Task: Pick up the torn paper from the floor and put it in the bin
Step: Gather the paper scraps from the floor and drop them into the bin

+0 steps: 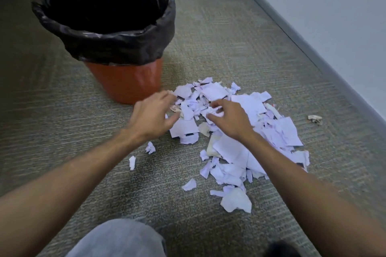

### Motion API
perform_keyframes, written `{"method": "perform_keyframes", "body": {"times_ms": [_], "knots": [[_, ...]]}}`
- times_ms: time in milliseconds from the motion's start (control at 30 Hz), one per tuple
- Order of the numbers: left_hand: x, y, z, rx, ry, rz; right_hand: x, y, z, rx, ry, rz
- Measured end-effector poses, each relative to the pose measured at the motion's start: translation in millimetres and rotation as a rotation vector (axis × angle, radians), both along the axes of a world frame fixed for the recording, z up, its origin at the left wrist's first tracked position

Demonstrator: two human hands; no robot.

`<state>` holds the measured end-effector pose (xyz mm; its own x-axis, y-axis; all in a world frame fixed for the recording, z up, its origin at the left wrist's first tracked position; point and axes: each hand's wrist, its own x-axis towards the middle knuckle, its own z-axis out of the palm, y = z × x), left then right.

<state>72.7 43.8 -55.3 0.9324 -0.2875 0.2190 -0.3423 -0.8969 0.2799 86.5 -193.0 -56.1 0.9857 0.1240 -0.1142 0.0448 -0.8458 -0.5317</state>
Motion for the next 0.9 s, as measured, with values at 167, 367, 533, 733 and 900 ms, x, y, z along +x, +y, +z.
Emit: {"method": "perform_keyframes", "body": {"times_ms": [167, 367, 533, 733, 900], "knots": [[0, -21, -37, 0.095, 0.246, 0.016, -32, -34, -40, -0.298, 0.047, -0.063], [4, -41, -68, 0.279, 0.354, -0.047, -55, -26, -65, -0.497, 0.074, -0.108], [6, -49, -83, 0.378, 0.466, -0.084, -63, -10, -81, -0.530, 0.031, -0.155], [1, -47, -85, 0.356, 0.336, -0.124, -62, -15, -83, -0.462, -0.049, -0.180], [1, -48, -82, 0.297, 0.224, -0.100, -61, -26, -79, -0.431, -0.139, -0.240]]}}
